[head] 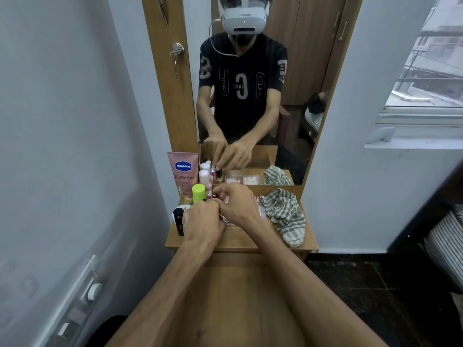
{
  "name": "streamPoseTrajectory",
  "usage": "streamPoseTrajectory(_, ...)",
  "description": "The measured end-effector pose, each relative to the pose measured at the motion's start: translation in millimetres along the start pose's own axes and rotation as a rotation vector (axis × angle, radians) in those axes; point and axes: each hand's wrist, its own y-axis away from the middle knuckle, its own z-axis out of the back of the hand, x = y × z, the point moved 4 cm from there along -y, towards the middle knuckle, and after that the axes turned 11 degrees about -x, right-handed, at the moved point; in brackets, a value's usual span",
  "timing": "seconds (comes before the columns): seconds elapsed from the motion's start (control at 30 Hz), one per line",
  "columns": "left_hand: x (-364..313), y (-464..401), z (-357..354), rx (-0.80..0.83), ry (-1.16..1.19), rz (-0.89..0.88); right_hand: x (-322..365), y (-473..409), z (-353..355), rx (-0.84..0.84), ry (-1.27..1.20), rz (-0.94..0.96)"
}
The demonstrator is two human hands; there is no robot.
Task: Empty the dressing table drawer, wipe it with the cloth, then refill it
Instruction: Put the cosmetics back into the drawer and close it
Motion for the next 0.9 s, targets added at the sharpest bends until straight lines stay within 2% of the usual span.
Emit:
streamPoseTrajectory(0.23, -6.4, -1.6, 5.1, -0.029, -0.075, -0.041, -13.9, -0.9, 4.2, -0.031, -0.043, -0.018)
streamPoseTrajectory(0.6, -10.4, 4.6, 0.9, -0.026, -0.005, -0.063, -30.5, 19.6, 70.3, -0.217, -0.210, 0.031)
streamPoseTrajectory(0.9, 3.1, 3.4, 2.9, -0.077, 0.023, -0.045, -50.7, 30.9, 78.4, -0.194, -0.198, -0.003)
